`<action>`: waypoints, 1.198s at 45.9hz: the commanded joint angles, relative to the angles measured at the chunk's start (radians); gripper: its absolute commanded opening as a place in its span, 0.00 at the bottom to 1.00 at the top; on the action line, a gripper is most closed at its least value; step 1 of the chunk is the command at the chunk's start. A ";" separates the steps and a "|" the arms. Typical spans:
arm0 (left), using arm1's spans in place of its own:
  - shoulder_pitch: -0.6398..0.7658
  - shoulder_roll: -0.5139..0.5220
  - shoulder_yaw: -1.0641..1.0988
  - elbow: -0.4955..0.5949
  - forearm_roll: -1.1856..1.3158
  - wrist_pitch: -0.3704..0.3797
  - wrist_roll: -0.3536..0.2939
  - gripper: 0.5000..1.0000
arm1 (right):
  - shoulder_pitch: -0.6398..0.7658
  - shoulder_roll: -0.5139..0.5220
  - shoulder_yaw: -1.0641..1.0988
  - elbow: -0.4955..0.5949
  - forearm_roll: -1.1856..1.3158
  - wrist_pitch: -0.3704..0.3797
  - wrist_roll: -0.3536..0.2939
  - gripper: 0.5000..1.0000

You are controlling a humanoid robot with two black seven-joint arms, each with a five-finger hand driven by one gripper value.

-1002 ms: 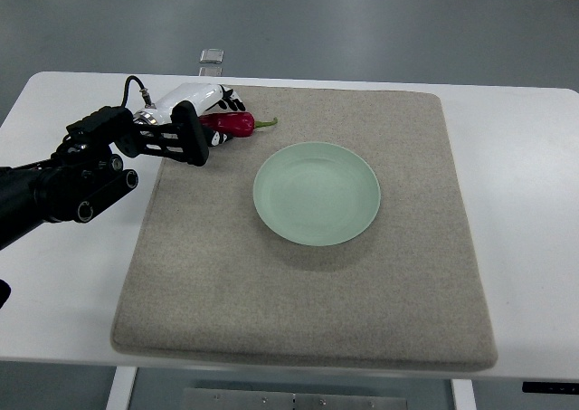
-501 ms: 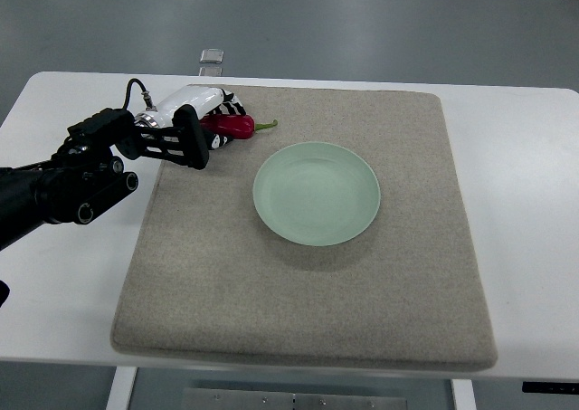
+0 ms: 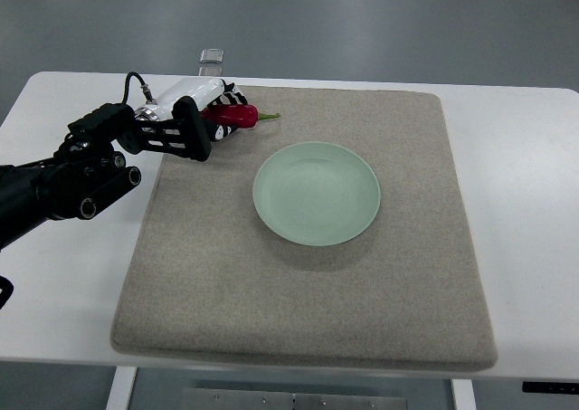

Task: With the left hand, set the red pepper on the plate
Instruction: 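Carry the red pepper with the left hand over the green plate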

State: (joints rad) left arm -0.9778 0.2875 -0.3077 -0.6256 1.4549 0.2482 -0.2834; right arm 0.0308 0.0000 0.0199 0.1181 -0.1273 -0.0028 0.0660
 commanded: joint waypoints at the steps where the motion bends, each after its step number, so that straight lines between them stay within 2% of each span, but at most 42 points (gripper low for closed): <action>1: -0.012 0.004 -0.002 -0.043 -0.005 0.020 -0.014 0.00 | 0.000 0.000 0.000 0.000 0.000 0.000 0.000 0.86; 11: -0.025 0.010 -0.010 -0.247 -0.015 0.014 -0.037 0.00 | 0.000 0.000 0.000 0.000 0.000 0.000 0.000 0.86; 26: -0.007 0.019 0.004 -0.425 -0.008 -0.020 -0.092 0.00 | 0.000 0.000 0.000 0.000 0.000 0.000 0.000 0.86; 37: 0.014 0.033 0.018 -0.467 -0.002 -0.063 -0.096 0.00 | 0.000 0.000 0.000 0.000 0.000 0.000 0.000 0.86; 55: 0.037 0.048 0.041 -0.467 0.008 -0.069 -0.097 0.00 | 0.000 0.000 0.000 0.000 0.000 0.000 0.000 0.86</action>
State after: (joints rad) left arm -0.9405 0.3244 -0.2753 -1.0926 1.4625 0.1795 -0.3802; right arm 0.0307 0.0000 0.0199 0.1181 -0.1273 -0.0033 0.0659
